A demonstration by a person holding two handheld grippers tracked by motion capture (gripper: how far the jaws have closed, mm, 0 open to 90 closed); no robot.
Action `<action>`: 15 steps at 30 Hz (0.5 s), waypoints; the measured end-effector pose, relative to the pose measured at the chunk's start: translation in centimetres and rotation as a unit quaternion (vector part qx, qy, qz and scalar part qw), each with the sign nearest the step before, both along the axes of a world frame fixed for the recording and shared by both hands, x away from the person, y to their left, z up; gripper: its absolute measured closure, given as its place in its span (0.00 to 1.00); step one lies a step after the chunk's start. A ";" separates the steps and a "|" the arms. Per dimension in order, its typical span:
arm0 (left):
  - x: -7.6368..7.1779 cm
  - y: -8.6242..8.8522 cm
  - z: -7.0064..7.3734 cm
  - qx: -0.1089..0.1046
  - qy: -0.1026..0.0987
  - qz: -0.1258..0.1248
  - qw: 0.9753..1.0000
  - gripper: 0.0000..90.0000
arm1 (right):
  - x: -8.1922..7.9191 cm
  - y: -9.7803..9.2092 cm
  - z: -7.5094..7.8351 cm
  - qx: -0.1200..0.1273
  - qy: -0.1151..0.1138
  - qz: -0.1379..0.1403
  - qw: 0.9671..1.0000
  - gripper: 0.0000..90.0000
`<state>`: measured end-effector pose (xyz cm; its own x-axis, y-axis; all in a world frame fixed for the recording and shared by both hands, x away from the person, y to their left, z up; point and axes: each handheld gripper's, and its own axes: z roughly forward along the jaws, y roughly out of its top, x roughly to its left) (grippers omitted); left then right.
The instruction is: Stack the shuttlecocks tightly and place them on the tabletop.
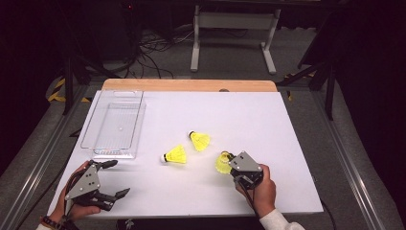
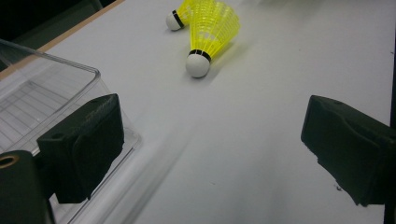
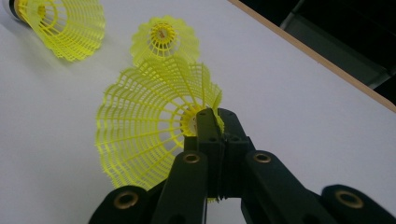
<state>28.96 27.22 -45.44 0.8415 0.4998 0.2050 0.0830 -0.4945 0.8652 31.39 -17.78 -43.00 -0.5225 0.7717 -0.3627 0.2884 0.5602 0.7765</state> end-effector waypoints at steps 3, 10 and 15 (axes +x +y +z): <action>0.0 0.0 0.0 0.000 0.000 0.000 1.000 0.08 | 0.0 -0.2 0.3 0.003 -0.003 0.005 1.000 1.00; 0.1 0.1 0.0 -0.001 0.000 -0.001 1.000 0.08 | 0.2 -0.5 0.8 0.017 -0.004 0.022 1.000 1.00; 0.1 0.0 -0.1 -0.003 0.004 0.000 1.000 0.08 | 0.4 -0.9 1.2 0.036 -0.006 0.034 0.999 1.00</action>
